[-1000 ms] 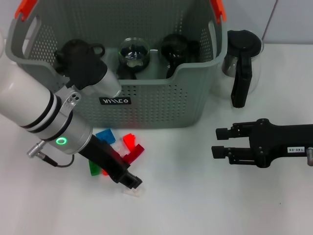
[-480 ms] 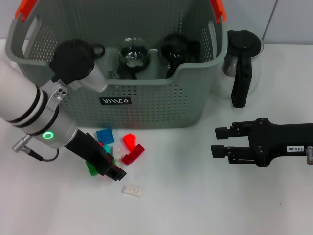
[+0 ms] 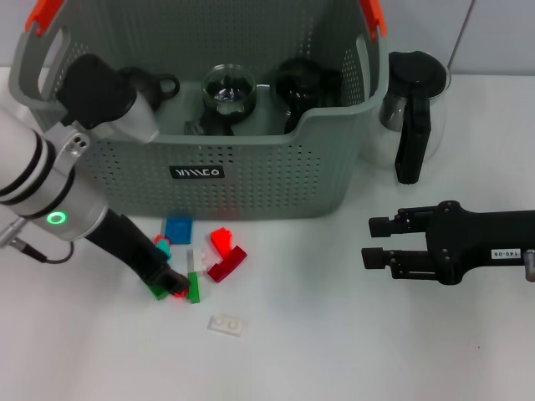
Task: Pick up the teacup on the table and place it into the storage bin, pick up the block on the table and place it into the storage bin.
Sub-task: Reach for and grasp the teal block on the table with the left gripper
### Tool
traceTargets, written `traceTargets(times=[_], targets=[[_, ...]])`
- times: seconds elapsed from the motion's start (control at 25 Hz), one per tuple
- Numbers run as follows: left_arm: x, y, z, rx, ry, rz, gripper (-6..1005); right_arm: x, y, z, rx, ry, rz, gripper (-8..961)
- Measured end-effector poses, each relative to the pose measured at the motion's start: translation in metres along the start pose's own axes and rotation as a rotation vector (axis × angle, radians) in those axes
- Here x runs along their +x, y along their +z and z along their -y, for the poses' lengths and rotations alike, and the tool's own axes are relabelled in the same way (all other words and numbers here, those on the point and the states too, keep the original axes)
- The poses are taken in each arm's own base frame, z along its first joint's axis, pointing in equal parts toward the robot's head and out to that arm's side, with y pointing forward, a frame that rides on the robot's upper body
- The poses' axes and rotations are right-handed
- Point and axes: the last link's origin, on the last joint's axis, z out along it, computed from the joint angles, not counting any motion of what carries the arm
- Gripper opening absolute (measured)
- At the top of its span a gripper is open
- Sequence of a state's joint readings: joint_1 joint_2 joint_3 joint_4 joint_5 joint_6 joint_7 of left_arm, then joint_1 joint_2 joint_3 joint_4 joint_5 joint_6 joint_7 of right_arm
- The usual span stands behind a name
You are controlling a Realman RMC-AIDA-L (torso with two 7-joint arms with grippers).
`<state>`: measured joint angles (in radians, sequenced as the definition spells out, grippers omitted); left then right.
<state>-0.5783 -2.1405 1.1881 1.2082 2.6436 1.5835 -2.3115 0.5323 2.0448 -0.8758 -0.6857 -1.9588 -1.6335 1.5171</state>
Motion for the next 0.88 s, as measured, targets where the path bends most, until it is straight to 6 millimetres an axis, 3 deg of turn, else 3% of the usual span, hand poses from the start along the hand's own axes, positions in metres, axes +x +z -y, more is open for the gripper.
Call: traceTargets(times=[0.36,0.88], targets=[[-0.020,-0.004,0.009,0.040,-0.044,0.050,565,0.001,0.000,0.000,0.003,0.001,-0.001,582],[-0.015,-0.022,0.008,0.081,-0.033,-0.011,565,0.002,0.000,0.000,0.004,0.003,-0.003,582]])
